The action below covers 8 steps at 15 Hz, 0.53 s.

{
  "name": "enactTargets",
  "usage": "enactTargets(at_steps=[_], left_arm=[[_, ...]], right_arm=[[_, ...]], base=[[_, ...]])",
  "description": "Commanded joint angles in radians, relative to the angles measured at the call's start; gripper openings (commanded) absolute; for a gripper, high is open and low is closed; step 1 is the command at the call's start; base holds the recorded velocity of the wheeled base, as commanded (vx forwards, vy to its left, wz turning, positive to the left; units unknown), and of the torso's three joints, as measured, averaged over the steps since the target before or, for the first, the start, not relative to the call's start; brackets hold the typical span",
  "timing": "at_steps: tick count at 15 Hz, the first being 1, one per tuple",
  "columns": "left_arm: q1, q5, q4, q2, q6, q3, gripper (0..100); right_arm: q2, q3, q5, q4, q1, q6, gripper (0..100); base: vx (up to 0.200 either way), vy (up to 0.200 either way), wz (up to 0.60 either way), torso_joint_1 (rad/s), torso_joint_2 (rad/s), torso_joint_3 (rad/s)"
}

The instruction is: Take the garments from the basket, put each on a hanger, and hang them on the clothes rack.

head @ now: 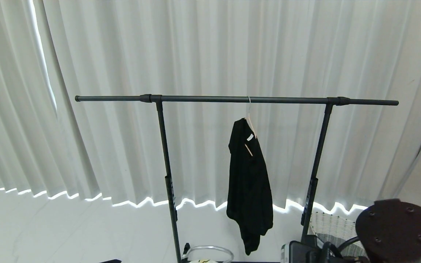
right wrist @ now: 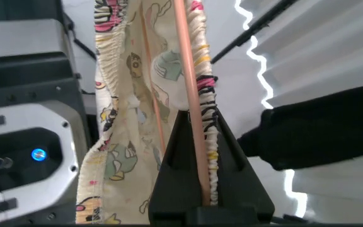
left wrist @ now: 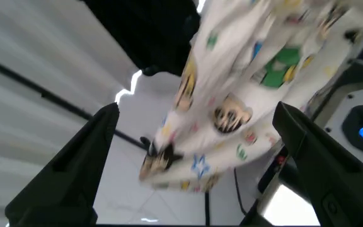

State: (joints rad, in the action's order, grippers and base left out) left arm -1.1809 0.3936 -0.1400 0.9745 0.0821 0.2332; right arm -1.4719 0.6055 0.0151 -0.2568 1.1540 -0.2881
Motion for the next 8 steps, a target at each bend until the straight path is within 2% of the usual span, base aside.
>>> enactTargets(at_steps=[1, 4, 7, 8], left_arm=[[0.109, 0.001, 0.0, -0.053, 0.002, -0.074, 100], [0.19, -0.009, 0.0, -0.045, 0.002, -0.12, 100], [0.201, -0.029, -0.001, 0.001, -0.002, -0.098, 100], [0.231, -0.038, -0.003, 0.039, -0.01, -0.078, 100]], right_arm=[[0.102, -0.046, 0.005, -0.001, -0.048, -0.017, 0], [0.2, -0.081, 0.005, -0.001, -0.056, -0.026, 0], [0.259, -0.101, 0.005, -0.001, -0.054, -0.088, 0], [0.271, -0.099, 0.008, -0.004, -0.053, -0.105, 0]], base=[[0.0, 0.0, 0.0, 0.0, 0.0, 0.0], [0.0, 0.0, 0.0, 0.0, 0.0, 0.0], [0.0, 0.0, 0.0, 0.0, 0.0, 0.0], [0.0, 0.0, 0.0, 0.0, 0.0, 0.0]])
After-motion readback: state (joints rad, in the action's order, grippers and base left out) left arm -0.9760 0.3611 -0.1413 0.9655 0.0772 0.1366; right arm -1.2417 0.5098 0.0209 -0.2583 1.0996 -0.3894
